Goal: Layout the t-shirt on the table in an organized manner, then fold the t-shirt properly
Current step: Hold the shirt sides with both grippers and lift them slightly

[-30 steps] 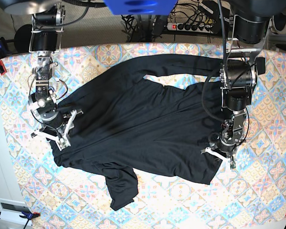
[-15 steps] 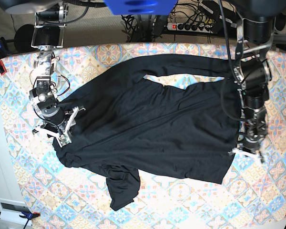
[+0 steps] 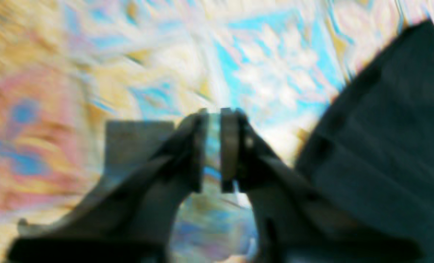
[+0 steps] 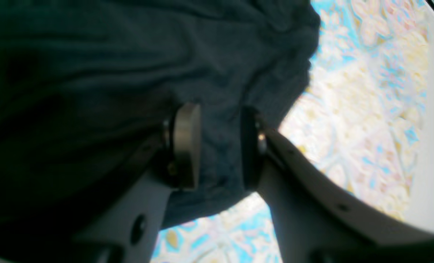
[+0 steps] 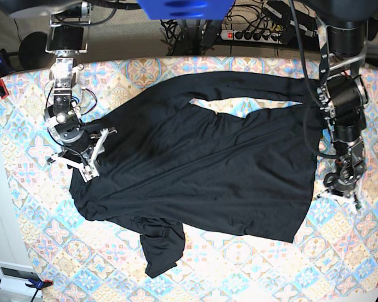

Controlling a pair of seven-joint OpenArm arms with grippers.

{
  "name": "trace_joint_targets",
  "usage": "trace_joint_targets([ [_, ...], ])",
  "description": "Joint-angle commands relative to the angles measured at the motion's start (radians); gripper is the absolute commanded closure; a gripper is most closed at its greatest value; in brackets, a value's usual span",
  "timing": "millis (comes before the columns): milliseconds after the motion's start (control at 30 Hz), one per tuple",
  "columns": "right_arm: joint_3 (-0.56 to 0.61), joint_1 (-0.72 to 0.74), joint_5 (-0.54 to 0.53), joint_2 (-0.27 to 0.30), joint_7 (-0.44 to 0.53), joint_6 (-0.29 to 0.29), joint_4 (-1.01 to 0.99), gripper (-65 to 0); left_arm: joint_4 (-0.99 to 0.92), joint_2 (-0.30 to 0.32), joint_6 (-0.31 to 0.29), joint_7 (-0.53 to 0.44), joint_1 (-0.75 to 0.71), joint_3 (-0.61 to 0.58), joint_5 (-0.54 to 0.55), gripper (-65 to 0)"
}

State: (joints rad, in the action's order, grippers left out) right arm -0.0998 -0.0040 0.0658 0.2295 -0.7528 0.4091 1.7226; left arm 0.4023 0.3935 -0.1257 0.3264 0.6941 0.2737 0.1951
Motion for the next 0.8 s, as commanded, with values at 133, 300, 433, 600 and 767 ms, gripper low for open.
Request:
trace_joint_targets([
  [133, -0.005, -0.006, -0.004, 0.009, 0.019, -0.009, 0.050, -17.2, 0.275, -0.052, -0.018, 0.058, -0.057, -0.003, 0.007, -30.2],
  [300, -0.005, -0.017, -0.004, 0.009, 0.019, -0.009, 0.057, -17.2, 0.229, -0.066, -0.061, 0.060, -0.057, -0.084, 0.005, -35.5],
  [433, -0.007, -0.017, -0.004, 0.009, 0.019, -0.009, 0.057, -17.2, 0.197, -0.066, -0.061, 0.060, -0.063, -0.126, -0.001, -35.8],
  [600, -0.007, -0.015, -0.004, 0.009, 0.019, -0.009, 0.057, -17.2, 0.096, -0.064, -0.064, 0.053, -0.064, -0.130, -0.004, -35.5],
  [767, -0.005, -0.011, -0.004, 0.008, 0.019, -0.009, 0.049, -17.2, 0.096, -0.069, -0.071, 0.058, -0.081, -0.132, -0.007, -27.0],
])
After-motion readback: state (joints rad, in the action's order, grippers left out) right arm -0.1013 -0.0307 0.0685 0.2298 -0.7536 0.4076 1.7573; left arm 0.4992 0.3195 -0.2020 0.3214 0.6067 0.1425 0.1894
